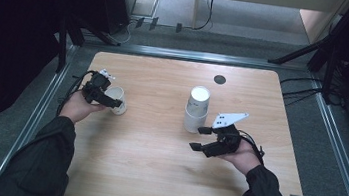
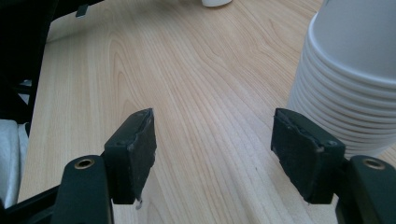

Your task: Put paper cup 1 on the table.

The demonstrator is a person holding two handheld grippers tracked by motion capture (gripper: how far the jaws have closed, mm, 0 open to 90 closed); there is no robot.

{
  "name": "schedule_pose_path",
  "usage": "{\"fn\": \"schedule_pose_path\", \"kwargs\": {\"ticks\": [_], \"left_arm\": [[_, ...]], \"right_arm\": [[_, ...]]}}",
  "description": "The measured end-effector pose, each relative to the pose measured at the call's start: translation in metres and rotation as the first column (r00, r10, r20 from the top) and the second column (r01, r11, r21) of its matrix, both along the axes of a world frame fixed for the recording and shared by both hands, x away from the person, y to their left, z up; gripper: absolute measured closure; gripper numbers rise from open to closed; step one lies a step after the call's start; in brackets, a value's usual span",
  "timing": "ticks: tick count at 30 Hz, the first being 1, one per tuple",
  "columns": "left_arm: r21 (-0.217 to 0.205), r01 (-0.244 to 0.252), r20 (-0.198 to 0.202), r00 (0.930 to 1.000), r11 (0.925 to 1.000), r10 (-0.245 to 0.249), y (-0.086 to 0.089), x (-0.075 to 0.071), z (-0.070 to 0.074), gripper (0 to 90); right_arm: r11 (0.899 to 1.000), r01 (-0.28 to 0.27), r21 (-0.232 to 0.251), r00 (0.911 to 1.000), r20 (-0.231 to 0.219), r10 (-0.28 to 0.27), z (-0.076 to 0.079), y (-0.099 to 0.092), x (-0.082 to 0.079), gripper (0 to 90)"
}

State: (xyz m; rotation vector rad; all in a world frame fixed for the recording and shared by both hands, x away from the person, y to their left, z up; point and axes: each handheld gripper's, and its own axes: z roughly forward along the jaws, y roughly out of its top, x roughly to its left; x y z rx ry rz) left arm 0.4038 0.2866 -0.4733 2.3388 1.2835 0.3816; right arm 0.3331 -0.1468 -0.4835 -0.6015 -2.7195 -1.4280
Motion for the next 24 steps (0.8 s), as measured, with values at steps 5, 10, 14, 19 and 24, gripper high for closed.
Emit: {"fn": "schedule_pose_path", "kwargs": {"ticks": [5,10,14,19,24], "left_arm": [[0.005,0.003,0.007,1.0000,1.0000,-0.003,-0.0011,-0.0005,0.0005,23.3],[0.035,0.017,0.016,0.9997,0.9992,-0.018,-0.0040,-0.0013,-0.0006,23.1],[0.034,0.015,0.012,0.9998,0.9993,-0.015,-0.0040,-0.0012,-0.0008,22.1],[0.019,0.012,-0.004,0.9999,0.9997,-0.012,-0.0028,-0.0005,-0.0011,19.4],[0.005,0.009,-0.018,0.9998,0.9999,-0.009,-0.0024,0.0007,-0.0022,15.4]], "right_arm": [[1.000,-0.001,-0.001,1.0000,-0.002,0.001,-0.0001,0.0001,0.0001,31.4],[1.000,-0.001,-0.001,1.0000,-0.003,0.001,-0.0002,0.0004,-0.0001,31.4],[1.000,-0.001,0.000,1.0000,-0.003,0.001,-0.0001,0.0001,0.0002,31.4],[1.000,-0.002,-0.002,1.0000,-0.003,0.002,-0.0001,0.0003,0.0000,31.4],[1.000,-0.003,-0.004,1.0000,-0.003,0.003,-0.0002,0.0005,0.0000,31.5]]}}
